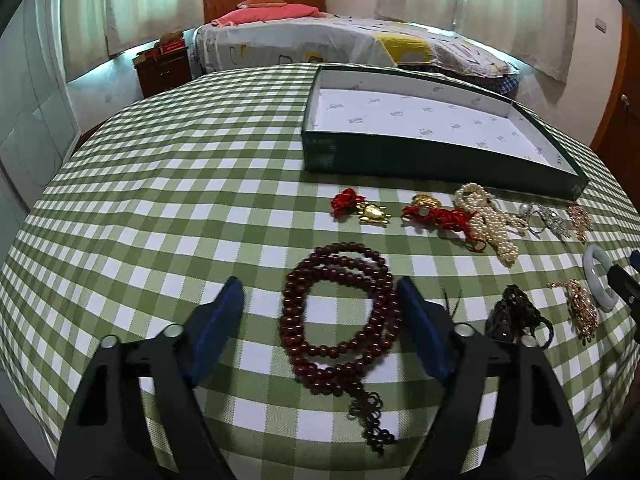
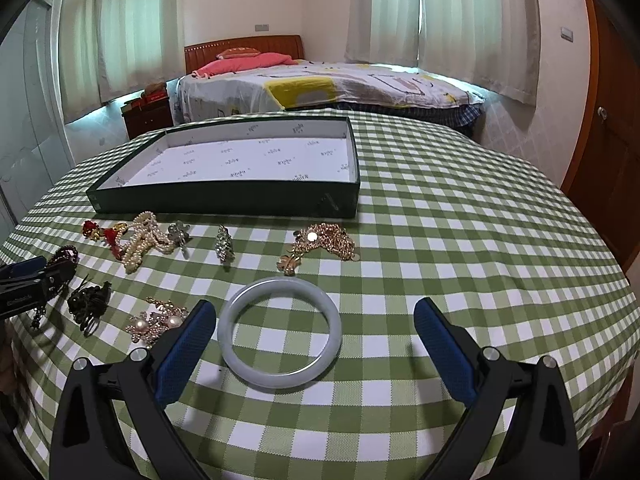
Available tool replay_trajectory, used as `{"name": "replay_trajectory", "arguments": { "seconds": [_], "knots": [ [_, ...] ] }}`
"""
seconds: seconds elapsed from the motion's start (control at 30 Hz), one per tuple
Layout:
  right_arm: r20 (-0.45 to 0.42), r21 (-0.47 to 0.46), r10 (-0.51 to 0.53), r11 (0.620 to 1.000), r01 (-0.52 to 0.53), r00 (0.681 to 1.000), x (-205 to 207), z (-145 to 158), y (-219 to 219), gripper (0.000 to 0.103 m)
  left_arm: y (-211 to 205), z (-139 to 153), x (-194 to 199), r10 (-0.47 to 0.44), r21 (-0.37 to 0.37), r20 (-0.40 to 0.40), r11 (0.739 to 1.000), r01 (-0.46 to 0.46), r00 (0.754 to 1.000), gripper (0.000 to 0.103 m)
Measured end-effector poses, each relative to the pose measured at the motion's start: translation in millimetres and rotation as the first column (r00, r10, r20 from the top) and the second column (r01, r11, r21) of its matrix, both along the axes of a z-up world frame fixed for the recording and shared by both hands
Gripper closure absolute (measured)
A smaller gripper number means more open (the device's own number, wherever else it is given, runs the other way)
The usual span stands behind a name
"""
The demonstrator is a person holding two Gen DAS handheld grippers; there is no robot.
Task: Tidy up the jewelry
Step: 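Grasp the dark red bead bracelet with the left tool while the right tool grasps the white jade bangle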
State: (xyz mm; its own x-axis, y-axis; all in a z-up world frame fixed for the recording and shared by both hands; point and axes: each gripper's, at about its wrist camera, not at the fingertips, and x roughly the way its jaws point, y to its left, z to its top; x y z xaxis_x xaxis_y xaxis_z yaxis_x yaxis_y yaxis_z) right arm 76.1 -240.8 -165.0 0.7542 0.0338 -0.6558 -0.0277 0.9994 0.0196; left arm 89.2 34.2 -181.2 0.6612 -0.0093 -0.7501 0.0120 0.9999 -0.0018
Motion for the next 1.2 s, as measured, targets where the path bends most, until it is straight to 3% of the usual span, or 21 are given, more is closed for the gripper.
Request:
{"name": "replay_trajectory", "arguments": {
  "seconds": [0.17, 0.33, 0.57, 0.7, 0.9, 1.0, 1.2],
  "knots": [
    [-0.014, -0.02, 0.021, 1.0, -0.021, 1.0, 1.4, -3.1, 6.5, 0.006, -3.0, 2.7, -4.2, -0.032, -0.006, 0.015, 0.999, 0.032, 0.999, 0.059],
    [-0.047, -0.047, 0.02, 0.999, -0.022, 0.999, 8.9, -8.8, 10.9, 0.007, -2.8, 3.4, -4.8, -0.038, -0.018, 0.021, 0.999, 0.039, 0.999, 0.074],
    [-0.077, -0.01, 0.033, 0.999, -0.034, 0.996, 10.5, -16.1, 7.1, 0.01, -2.7, 2.3, -8.0, -0.035, -0.016, 0.029, 0.999, 0.035, 0.999, 0.075],
    [-0.061, -0.005, 0.065, 0.998, -0.065, 0.996, 5.9, -13.5, 9.5, 0.034, -2.6, 1.9, -9.5, -0.034, -0.017, 0.039, 0.999, 0.034, 0.999, 0.075],
    [-0.063, 0.001, 0.067, 0.998, -0.067, 0.996, 1.9, -12.3, 10.8, 0.034, -3.3, 1.5, -11.2, -0.032, -0.017, 0.042, 0.999, 0.033, 0.999, 0.075],
    [-0.058, 0.002, 0.061, 0.998, -0.061, 0.996, 1.5, -11.2, 10.5, 0.034, -1.7, 2.0, -12.3, -0.034, -0.038, 0.044, 0.999, 0.036, 0.998, 0.084],
    [-0.049, 0.006, 0.055, 0.998, -0.055, 0.997, -0.2, -8.0, 8.9, 0.034, 1.1, 2.7, -12.6, -0.033, -0.055, 0.044, 0.998, 0.036, 0.998, 0.087]
  ]
}}
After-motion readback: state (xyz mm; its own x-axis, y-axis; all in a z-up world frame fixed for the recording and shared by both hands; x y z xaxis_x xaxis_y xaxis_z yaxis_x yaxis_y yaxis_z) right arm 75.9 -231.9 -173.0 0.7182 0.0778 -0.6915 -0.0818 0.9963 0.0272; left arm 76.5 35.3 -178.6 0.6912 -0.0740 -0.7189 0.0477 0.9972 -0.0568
